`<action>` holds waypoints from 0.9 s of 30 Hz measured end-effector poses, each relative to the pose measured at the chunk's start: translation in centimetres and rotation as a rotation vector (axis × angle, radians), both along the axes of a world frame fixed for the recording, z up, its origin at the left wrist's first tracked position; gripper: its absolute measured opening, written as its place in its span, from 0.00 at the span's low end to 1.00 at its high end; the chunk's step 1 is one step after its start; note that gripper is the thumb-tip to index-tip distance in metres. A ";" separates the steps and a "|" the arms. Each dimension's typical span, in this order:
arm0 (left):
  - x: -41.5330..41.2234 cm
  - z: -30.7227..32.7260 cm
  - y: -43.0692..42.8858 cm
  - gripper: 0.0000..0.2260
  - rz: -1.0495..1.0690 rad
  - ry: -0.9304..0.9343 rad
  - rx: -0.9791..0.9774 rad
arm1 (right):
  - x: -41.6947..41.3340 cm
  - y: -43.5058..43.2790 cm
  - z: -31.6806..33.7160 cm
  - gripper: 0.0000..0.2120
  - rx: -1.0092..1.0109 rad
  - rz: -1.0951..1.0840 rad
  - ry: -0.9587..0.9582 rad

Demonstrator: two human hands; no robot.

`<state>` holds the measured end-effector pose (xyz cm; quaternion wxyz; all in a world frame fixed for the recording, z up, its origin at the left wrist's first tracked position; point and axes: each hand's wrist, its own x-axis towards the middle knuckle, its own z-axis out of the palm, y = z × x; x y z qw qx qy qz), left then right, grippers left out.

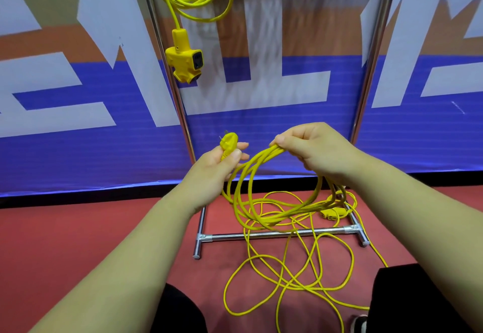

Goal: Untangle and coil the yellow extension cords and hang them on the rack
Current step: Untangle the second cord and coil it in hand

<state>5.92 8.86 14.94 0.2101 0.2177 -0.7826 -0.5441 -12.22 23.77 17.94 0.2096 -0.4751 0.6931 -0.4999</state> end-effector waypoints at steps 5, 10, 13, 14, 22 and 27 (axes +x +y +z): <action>-1.3 -0.4 2.0 0.16 -0.141 -0.016 0.215 | 1.0 -0.4 0.5 0.09 -0.086 -0.013 -0.014; -1.9 -0.6 2.5 0.21 -0.103 0.087 0.253 | 0.3 -0.9 0.1 0.08 -0.185 -0.088 -0.081; -2.0 0.5 1.9 0.12 -0.009 0.225 0.252 | -0.9 -0.6 -0.5 0.08 -0.121 0.080 -0.224; -1.9 1.0 1.6 0.12 0.008 0.274 0.270 | -1.4 -0.3 -0.9 0.11 -0.040 0.158 -0.220; 0.3 2.0 -2.1 0.10 0.167 0.420 0.332 | -2.5 0.3 -1.2 0.10 -0.012 0.290 -0.637; 0.2 1.8 -2.2 0.05 0.204 0.311 0.099 | -2.2 -0.1 0.6 0.07 -0.255 0.077 -0.728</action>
